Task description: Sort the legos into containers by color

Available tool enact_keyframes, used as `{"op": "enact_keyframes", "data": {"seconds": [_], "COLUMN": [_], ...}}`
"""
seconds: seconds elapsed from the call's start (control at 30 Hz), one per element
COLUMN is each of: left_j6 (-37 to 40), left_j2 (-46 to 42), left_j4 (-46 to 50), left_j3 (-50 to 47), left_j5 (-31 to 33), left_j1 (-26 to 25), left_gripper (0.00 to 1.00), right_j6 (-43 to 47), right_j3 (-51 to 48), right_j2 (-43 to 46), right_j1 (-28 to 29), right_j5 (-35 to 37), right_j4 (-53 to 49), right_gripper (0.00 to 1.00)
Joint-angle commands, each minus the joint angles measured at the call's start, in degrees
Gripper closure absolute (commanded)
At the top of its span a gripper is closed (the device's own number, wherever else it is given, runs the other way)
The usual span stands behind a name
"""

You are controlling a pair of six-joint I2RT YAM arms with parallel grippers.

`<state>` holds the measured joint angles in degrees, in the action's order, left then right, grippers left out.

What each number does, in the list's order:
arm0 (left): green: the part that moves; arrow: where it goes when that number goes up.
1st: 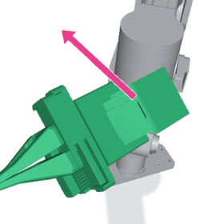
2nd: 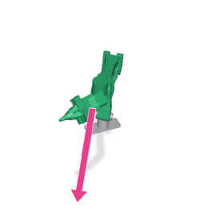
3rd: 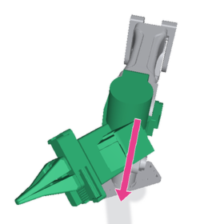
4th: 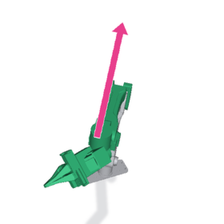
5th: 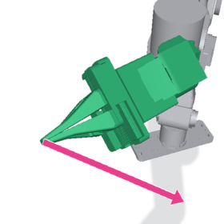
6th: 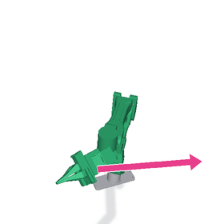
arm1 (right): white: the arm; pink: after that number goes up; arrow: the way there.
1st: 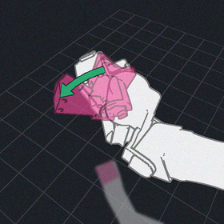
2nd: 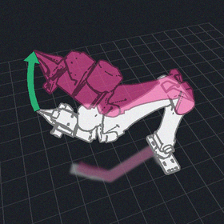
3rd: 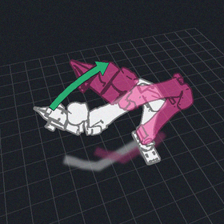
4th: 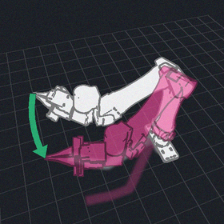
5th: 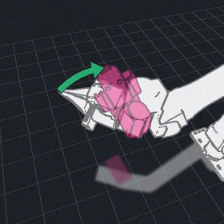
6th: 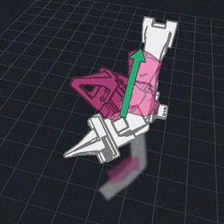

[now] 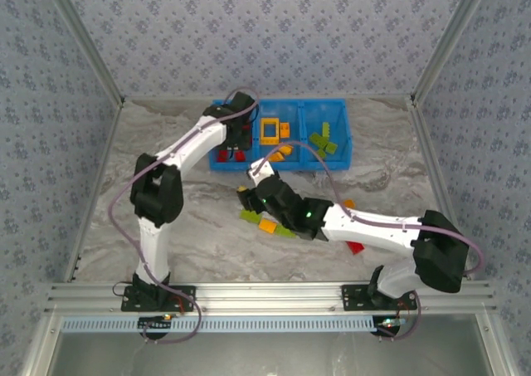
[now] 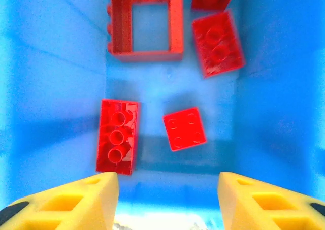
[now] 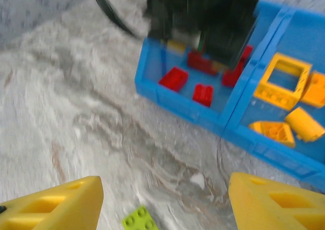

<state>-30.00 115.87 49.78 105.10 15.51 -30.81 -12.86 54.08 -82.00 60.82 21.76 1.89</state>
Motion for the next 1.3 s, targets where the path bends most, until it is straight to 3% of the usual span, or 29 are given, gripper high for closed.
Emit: {"op": "enact_keyframes", "data": {"seconds": [0.0, 0.2, 0.43, 0.57, 0.77, 0.93, 1.27], "left_j6": [-3.3, -9.96, -11.96, -14.43, -16.69, -17.08, -17.53], "left_j2": [-14.91, -42.75, -70.55, -82.41, -90.16, -91.62, -89.22], "left_j4": [1.46, 0.14, -4.19, -3.34, -0.35, 0.43, -3.64], "left_j3": [-5.69, -26.06, -46.41, -53.79, -57.79, -58.22, -58.06], "left_j5": [2.3, -4.29, -20.79, -23.14, -23.73, -23.46, -24.97], "left_j1": [-1.2, -2.45, -2.44, -2.56, -2.46, -2.48, -2.58], "left_gripper": [0.44, 0.4, 0.38, 0.38, 0.38, 0.39, 0.4], "right_j6": [5.66, 14.57, 18.7, 18.88, 19.01, 18.97, 16.92], "right_j3": [0.2, 5.1, 13.67, 18.27, 23.14, 26.14, 26.06], "right_j2": [-2.5, -10.76, -22.25, -26.44, -31.79, -34.36, -30.69], "right_j1": [-2.94, -5.75, -5.26, -5.22, -4.66, -3.71, -3.33], "right_j5": [-15.95, -24.8, -23.0, -21.07, -19.57, -15.88, -14.24], "right_j4": [-11.27, -19.53, -26.61, -29.2, -32.77, -35.38, -33.87], "right_gripper": [0.29, 0.27, 0.26, 0.27, 0.38, 0.44, 0.73]}}
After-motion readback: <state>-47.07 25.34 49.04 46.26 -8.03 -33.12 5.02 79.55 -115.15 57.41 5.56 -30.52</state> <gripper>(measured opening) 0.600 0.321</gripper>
